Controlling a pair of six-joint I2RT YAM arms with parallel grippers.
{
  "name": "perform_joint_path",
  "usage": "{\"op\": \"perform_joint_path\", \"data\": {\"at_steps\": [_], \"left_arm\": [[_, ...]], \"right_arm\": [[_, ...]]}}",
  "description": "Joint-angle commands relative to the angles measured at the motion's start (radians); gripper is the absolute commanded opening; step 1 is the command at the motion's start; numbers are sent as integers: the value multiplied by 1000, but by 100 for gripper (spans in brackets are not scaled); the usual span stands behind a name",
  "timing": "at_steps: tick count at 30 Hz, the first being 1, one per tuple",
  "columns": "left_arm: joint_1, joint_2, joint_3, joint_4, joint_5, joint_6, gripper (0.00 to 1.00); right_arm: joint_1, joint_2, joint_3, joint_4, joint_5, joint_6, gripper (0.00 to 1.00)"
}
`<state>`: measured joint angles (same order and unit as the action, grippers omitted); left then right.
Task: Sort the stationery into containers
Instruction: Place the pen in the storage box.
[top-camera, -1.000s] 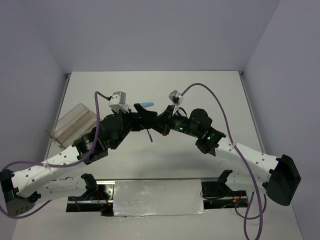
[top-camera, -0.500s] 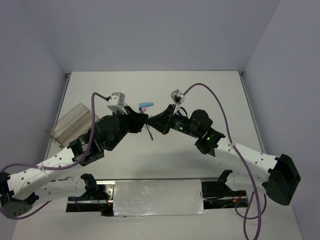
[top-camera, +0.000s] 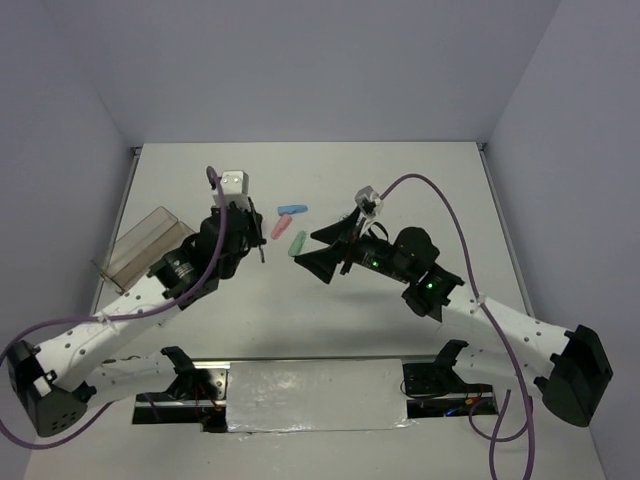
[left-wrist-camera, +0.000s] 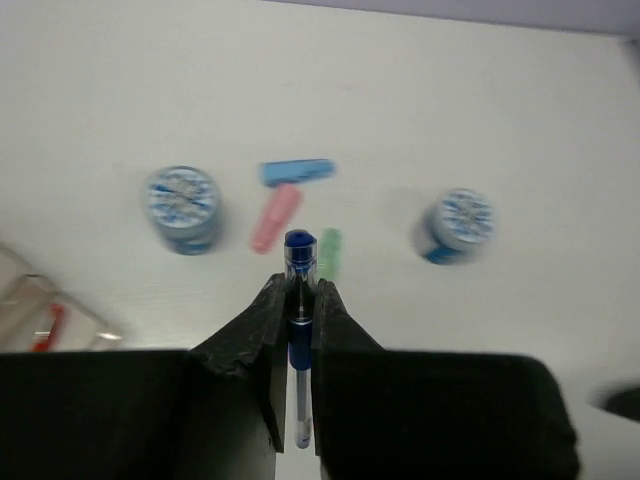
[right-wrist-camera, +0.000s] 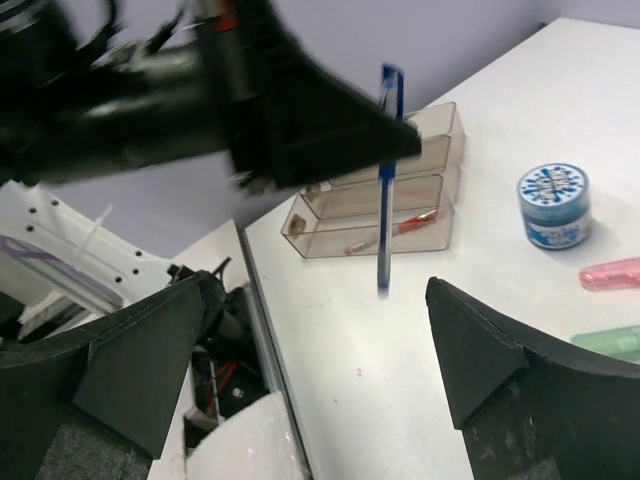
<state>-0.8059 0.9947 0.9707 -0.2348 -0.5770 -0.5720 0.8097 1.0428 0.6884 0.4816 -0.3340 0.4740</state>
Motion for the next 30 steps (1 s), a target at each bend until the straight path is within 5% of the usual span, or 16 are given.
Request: {"op": "perform_joint_path", "data": {"at_steps": [1,8,14,25,30], "left_arm": [[56,102,75,-60,-171,252,0],[272,234,27,50,-141,890,0],[473,225,-137,271,-56,1046,0],[519,226,-372,390,16,939,1],[521,240,-375,350,8,897,19]], "right_arm": [[-12,-114,-42,-58,44,-90,100],[-14,-357,-113,-230,112,-150,100],[-14,-463,-151,-288,110,-167,100],[-14,-468,-162,-279,113,-161,100],[-12,-471,-153,-284,116,-163,100]]}}
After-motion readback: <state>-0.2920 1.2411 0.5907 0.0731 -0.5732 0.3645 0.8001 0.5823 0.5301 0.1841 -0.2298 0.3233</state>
